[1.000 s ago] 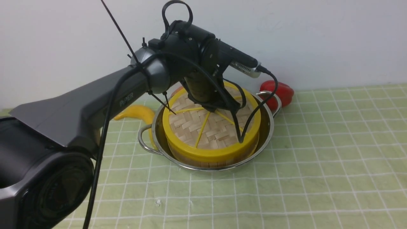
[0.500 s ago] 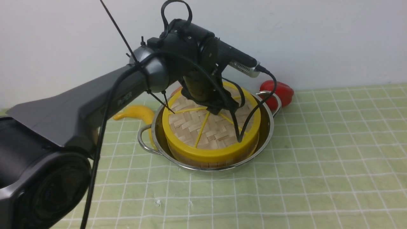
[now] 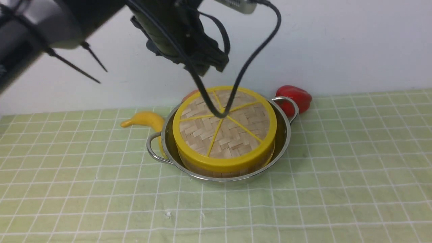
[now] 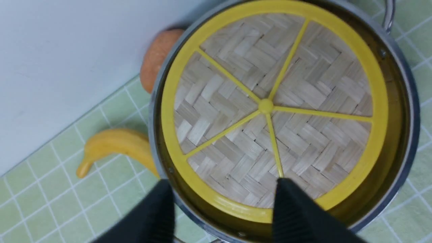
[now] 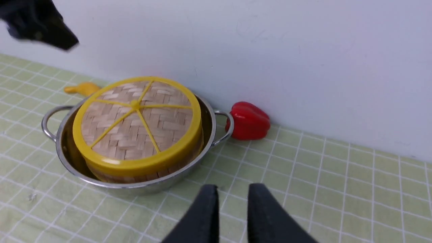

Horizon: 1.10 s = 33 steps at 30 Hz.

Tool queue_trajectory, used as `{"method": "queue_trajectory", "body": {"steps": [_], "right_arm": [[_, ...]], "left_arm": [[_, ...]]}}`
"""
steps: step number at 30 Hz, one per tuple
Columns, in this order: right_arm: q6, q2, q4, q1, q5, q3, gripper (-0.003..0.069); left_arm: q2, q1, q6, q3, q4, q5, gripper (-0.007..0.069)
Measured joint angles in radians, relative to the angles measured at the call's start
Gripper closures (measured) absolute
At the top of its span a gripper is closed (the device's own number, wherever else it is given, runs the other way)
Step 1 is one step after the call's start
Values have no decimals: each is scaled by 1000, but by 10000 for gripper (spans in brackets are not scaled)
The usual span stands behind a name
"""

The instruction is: Place the steamer in the pot on the green tablecloth, and put the lid on the steamer.

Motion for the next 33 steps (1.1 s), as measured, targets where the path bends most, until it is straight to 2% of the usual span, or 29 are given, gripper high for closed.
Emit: {"method": "queue_trajectory", "body": {"steps": [1,2,3,5,7,10,14,21,23,28,33], "right_arm": [[0,-33,0,0,-47,75,608],[0,-40,0,0,-47,87,614],[0,-96,0,0,-112,172,656],[1,-151,3,0,-172,254,673],[3,-174,3,0,-197,283,675],[2,-221,3,0,-243,343,675],[4,-224,3,0,-239,349,675],[5,-224,3,0,-212,349,667],[6,-224,3,0,-212,349,664],[14,-224,3,0,-212,349,658],[17,-224,3,0,-212,349,650]], "left_arm": [[-26,0,6,15,-2,0,413],[-26,0,6,15,-2,0,413],[-70,0,13,51,-16,0,544],[-118,0,24,105,-44,1,620],[-138,0,26,131,-54,1,634],[-248,0,32,304,-101,0,648],[-358,0,32,488,-140,-81,648],[-663,0,34,1058,-241,-468,648],[-702,0,34,1146,-268,-533,648],[-774,0,34,1277,-342,-615,648],[-815,0,34,1303,-452,-629,645]]}}
